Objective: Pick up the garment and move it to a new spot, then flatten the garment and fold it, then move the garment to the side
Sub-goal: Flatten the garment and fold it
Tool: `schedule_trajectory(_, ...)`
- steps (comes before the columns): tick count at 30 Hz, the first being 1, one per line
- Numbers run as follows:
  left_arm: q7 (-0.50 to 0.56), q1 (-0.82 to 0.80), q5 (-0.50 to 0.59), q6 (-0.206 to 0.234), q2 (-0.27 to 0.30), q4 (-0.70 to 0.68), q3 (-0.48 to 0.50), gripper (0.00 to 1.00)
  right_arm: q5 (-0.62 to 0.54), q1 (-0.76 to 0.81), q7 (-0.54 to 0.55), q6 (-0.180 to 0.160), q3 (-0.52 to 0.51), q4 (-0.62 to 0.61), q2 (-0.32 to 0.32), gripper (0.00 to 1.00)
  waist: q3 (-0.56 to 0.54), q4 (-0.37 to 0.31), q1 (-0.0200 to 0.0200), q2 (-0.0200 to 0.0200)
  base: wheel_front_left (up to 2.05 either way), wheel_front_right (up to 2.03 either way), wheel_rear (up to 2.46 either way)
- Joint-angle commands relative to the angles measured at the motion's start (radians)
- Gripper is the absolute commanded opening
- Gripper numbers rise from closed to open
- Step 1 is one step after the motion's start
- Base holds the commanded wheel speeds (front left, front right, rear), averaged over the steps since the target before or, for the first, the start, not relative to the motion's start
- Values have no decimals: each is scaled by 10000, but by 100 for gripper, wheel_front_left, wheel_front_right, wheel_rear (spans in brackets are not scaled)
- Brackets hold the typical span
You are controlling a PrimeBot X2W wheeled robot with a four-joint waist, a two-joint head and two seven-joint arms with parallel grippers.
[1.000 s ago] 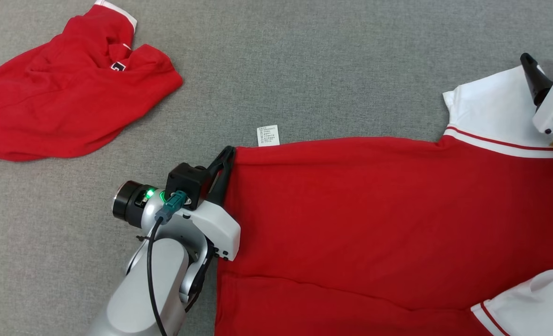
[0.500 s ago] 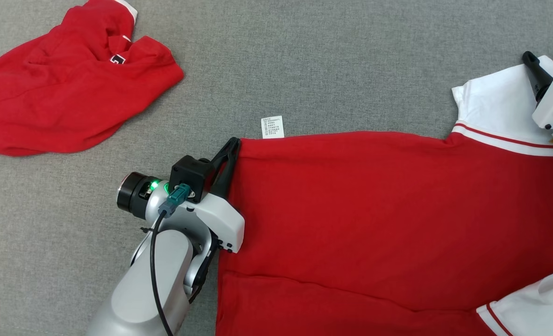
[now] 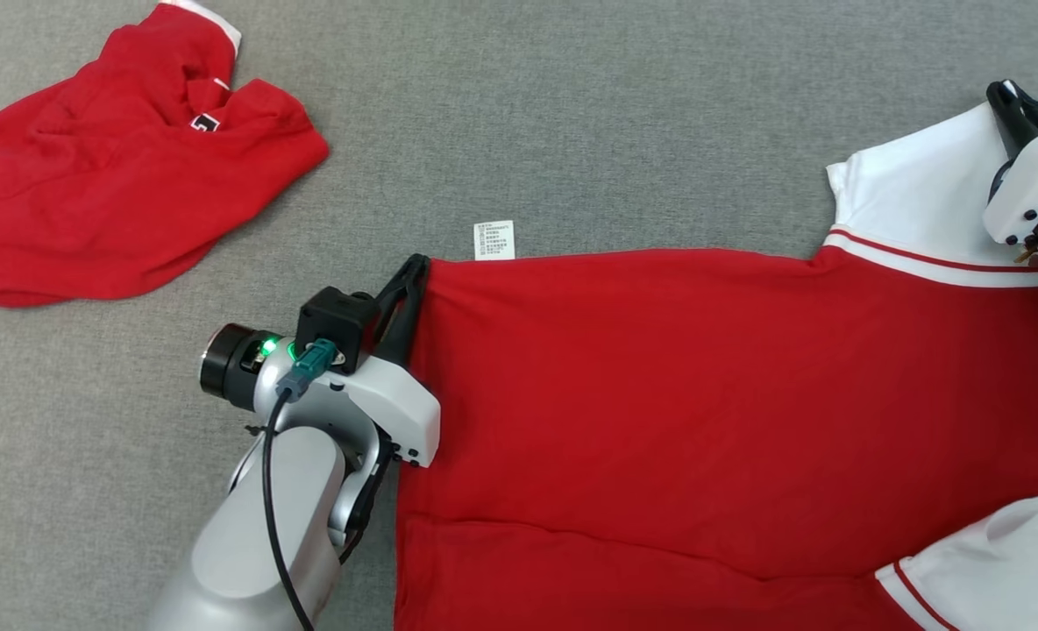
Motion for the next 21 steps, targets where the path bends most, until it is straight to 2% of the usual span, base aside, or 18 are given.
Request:
schedule_trajectory(1,-33,-210,-55,55,64,15,65,0,125,-103,-146,2,52,-30,-49,0,-57,-82,0,0,0,0,0)
schedule_trajectory(11,25,-630,-198,135,478,488,334,0,610,121,-1837,2,683,-525,134,0,-475,-836,0,0,0,0,0)
schedule_trajectory(21,-96,-587,-332,151,804,895,442,0,884,820,-2467,2,1304,-1216,-14,0,-1072,-1556,0,0,0,0,0)
